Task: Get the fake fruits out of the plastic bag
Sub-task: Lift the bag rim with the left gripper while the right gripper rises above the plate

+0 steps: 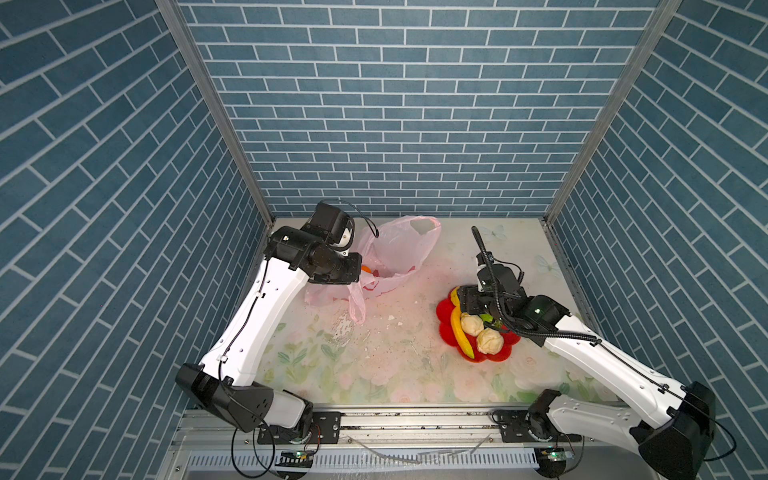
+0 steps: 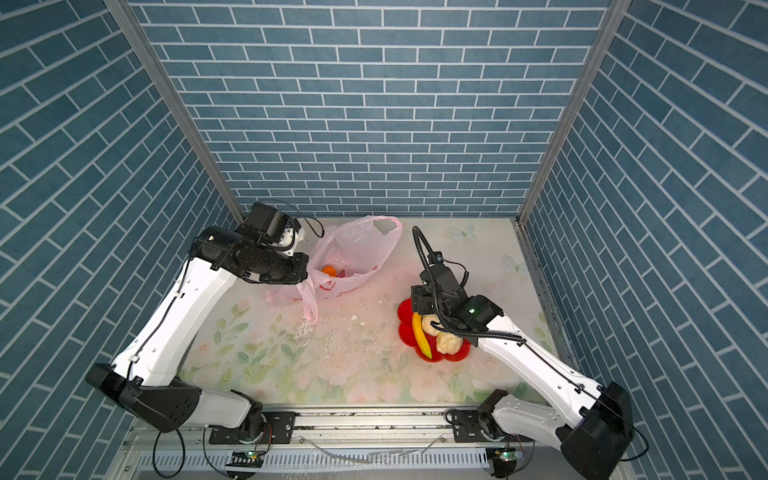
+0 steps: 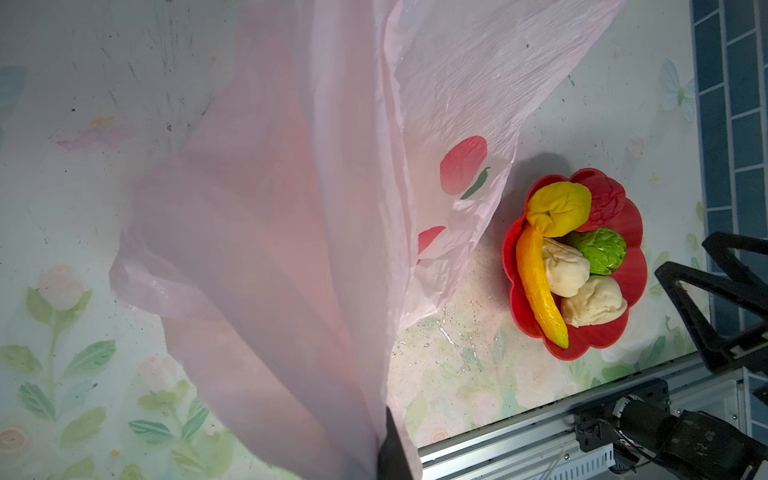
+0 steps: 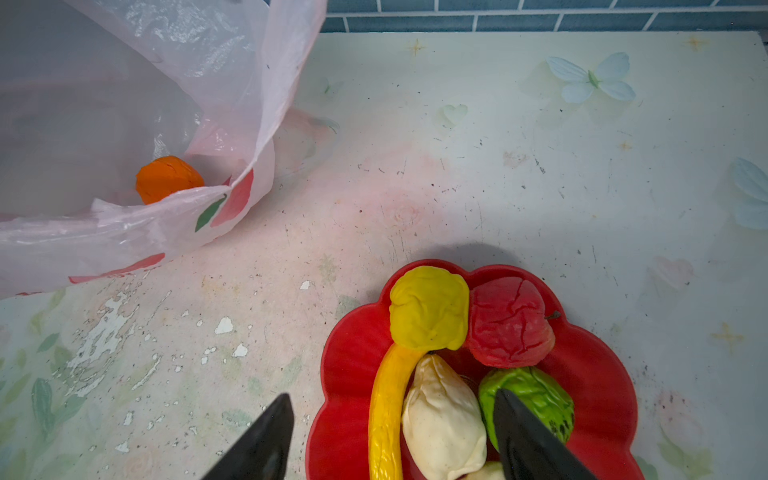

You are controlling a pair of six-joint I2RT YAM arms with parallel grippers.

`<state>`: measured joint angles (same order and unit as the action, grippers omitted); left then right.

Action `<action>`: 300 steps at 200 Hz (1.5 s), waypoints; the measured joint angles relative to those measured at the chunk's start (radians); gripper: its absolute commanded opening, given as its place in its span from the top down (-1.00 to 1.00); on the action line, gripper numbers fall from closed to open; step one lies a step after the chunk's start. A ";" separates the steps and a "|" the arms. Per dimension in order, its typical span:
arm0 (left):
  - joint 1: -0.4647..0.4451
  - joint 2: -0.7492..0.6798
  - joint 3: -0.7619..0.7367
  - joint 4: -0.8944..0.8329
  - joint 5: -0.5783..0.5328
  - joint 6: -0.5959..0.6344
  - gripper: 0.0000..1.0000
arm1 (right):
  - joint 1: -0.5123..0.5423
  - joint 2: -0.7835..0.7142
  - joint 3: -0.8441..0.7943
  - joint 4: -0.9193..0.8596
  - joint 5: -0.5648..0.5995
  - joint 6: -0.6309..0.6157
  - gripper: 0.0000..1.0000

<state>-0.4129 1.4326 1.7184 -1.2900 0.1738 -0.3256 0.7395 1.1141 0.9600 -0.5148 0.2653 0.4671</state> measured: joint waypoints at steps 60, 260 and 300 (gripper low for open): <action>-0.026 -0.091 -0.129 0.052 0.023 -0.002 0.89 | 0.000 0.002 0.047 0.009 -0.097 -0.020 -0.28; -0.045 -0.581 -0.403 0.036 0.006 -0.149 -0.82 | 0.277 0.169 0.146 0.199 -0.084 0.140 -0.06; -0.201 -0.385 -0.341 -0.003 -0.093 -0.093 -0.85 | 0.288 -0.071 0.013 0.187 0.005 0.215 -0.03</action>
<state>-0.6144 1.0473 1.3769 -1.2934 0.0807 -0.4187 1.0275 1.0435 0.9730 -0.3279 0.2703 0.6823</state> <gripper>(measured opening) 0.923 0.523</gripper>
